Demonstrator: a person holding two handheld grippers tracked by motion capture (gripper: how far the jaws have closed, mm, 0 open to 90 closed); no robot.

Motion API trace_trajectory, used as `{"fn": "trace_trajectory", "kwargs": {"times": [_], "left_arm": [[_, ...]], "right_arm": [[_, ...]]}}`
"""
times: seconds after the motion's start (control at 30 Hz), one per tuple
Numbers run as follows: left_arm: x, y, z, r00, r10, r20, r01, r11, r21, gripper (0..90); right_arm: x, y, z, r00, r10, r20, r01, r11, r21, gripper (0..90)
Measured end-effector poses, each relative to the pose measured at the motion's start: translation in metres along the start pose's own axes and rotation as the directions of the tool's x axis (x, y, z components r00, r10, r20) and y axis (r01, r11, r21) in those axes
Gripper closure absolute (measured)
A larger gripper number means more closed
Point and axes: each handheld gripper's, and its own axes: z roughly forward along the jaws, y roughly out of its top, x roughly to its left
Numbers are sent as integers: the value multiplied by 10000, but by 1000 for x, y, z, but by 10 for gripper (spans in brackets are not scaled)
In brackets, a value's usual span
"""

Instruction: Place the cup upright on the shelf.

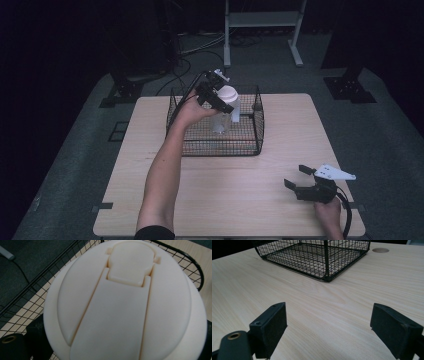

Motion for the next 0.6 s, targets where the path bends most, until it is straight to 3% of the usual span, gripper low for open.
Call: {"fn": "trace_trajectory", "kwargs": {"times": [0.6], "left_arm": [[-1, -11, 27, 9998, -175, -53, 177, 9996, 228, 56]], "right_arm": [[0, 0, -1, 10000, 81, -25, -81, 10000, -38, 129]]}}
